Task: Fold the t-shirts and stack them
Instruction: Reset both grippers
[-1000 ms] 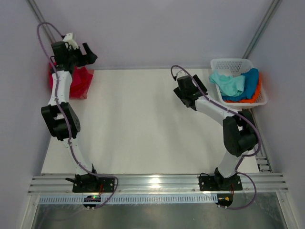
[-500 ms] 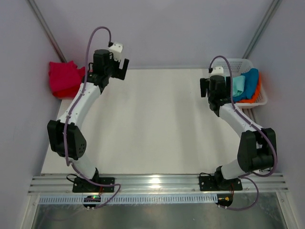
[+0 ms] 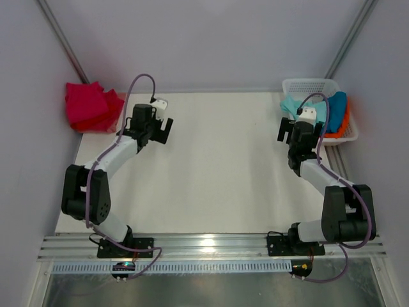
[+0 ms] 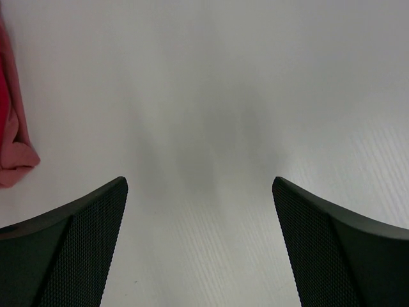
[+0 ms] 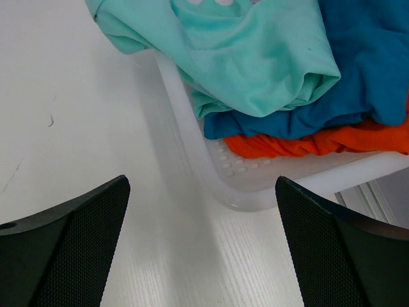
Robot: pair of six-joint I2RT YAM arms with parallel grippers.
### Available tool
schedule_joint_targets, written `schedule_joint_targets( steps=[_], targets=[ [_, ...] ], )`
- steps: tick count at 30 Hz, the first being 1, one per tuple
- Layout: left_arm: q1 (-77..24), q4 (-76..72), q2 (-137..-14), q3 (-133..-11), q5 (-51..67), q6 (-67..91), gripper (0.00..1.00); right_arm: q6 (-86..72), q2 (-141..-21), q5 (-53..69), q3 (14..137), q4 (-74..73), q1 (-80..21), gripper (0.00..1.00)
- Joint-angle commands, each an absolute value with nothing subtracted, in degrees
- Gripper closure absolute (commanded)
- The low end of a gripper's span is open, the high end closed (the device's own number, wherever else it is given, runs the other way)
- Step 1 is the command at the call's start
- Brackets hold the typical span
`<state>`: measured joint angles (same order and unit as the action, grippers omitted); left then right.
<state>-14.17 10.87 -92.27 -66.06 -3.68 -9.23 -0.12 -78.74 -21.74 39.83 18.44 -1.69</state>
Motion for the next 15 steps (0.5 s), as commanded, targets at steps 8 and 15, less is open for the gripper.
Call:
schedule_joint_targets(
  steps=[8, 15],
  targets=[
    [-10.7, -10.0, -83.1, -48.3, 5.5, -6.1, 0.05, 1.2, -75.7, -10.2, 32.6, 32.7, -1.8, 0.01],
    [-9.1, 1.7, -87.2, -55.5, 16.0, -4.2, 0.01, 1.7, -75.5, -7.7, 32.8, 31.1, -1.8, 0.01]
  ],
)
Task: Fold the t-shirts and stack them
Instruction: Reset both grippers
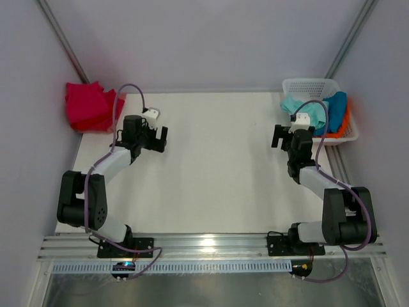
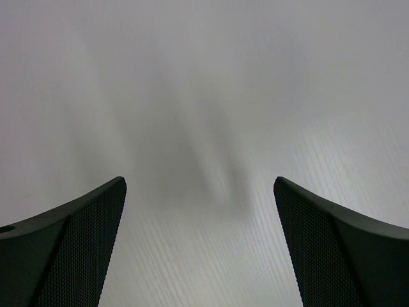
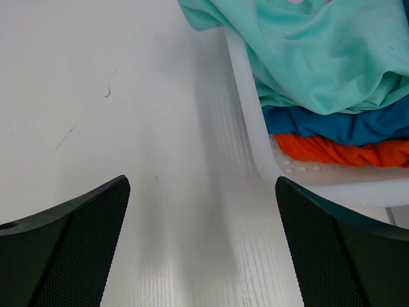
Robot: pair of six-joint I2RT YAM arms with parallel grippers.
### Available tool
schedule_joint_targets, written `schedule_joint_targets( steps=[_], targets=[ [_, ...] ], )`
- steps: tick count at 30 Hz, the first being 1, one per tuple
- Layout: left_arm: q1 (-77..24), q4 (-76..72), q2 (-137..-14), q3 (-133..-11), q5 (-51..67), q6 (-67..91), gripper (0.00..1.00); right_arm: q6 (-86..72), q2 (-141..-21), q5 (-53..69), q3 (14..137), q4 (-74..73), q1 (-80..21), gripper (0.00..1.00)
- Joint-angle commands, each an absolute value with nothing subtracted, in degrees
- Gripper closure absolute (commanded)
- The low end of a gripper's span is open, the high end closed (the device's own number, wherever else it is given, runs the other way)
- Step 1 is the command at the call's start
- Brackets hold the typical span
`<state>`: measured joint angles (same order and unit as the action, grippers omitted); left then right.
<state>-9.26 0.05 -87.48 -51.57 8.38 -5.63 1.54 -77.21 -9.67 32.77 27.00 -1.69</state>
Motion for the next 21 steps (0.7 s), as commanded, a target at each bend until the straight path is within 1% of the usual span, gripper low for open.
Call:
schedule_joint_targets(
  steps=[1, 4, 8, 21],
  targets=[
    [-9.1, 0.7, -86.6, -55.4, 17.0, -4.1, 0.01, 1.7, -75.5, -7.7, 32.8, 31.1, -1.8, 0.01],
    [-9.1, -1.8, -84.7, -54.1, 17.2, -4.2, 0.01, 1.7, -74.6, -6.5, 31.4, 32.4, -1.2, 0.01],
    [-9.1, -1.1, -86.7, -54.8, 15.6, -4.0, 0.01, 2.7, -74.1, -5.4, 31.2, 31.9, -0.9, 0.01],
    [-9.1, -0.3, -87.8, -55.4, 16.8, -4.1, 0.01, 2.5, -74.2, -5.5, 31.4, 31.8, -0.9, 0.01]
  ],
)
